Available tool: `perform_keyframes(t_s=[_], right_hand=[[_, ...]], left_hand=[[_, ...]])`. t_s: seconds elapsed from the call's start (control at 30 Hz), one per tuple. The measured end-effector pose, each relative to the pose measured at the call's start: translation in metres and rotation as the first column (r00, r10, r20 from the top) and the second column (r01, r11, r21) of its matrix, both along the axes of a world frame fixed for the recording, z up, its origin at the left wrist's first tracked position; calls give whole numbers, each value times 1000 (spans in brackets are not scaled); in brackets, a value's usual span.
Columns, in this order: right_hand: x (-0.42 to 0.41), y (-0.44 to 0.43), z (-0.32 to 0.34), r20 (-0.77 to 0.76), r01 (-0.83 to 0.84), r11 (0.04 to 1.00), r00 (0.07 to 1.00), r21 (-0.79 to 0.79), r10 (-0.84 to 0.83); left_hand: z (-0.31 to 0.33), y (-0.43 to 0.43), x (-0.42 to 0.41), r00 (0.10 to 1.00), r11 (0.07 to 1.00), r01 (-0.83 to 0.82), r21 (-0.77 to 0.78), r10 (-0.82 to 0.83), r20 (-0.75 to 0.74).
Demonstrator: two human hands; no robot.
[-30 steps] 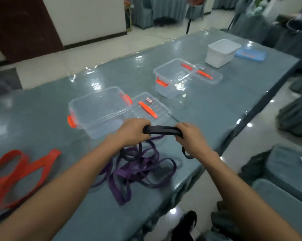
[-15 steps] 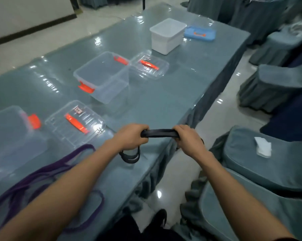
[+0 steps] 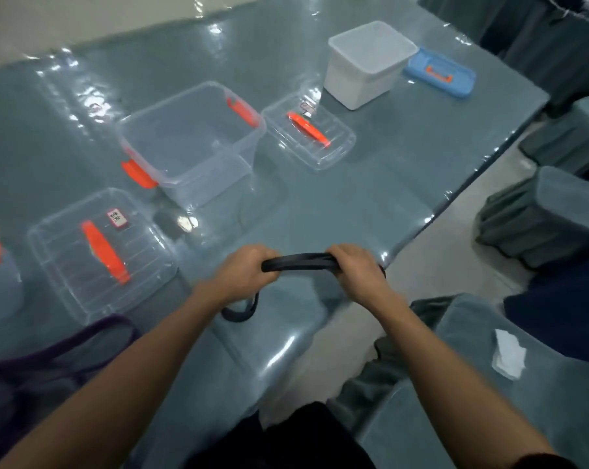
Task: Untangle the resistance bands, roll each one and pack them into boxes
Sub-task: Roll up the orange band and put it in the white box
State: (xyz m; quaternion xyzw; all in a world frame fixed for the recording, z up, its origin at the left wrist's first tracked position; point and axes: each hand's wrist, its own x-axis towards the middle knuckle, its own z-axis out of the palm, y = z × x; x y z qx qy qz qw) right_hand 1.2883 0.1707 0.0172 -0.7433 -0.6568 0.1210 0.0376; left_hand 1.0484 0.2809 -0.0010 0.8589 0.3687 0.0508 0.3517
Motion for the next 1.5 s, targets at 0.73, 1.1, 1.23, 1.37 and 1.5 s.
perform_keyframes(t_s=[0.73, 1.1, 1.23, 1.37, 1.5], right_hand=[[21, 247, -18, -104, -604, 789, 796, -111, 596], [-28, 222, -23, -82, -756, 652, 654, -57, 752], [-81, 195, -6, -78, -810, 583, 586, -65, 807], [-150, 152, 8, -44, -867, 494, 497, -65, 866], [-232, 90, 18, -63, -915, 397, 402, -78, 914]], left_hand=[[21, 78, 24, 705, 748, -655, 107, 656, -268], [14, -3, -6, 636, 737, -660, 145, 651, -413], [21, -45, -39, 585, 686, -703, 185, 706, -399], [29, -102, -97, 491, 600, -770, 216, 774, -399], [39, -178, -166, 395, 492, -844, 213, 839, -373]])
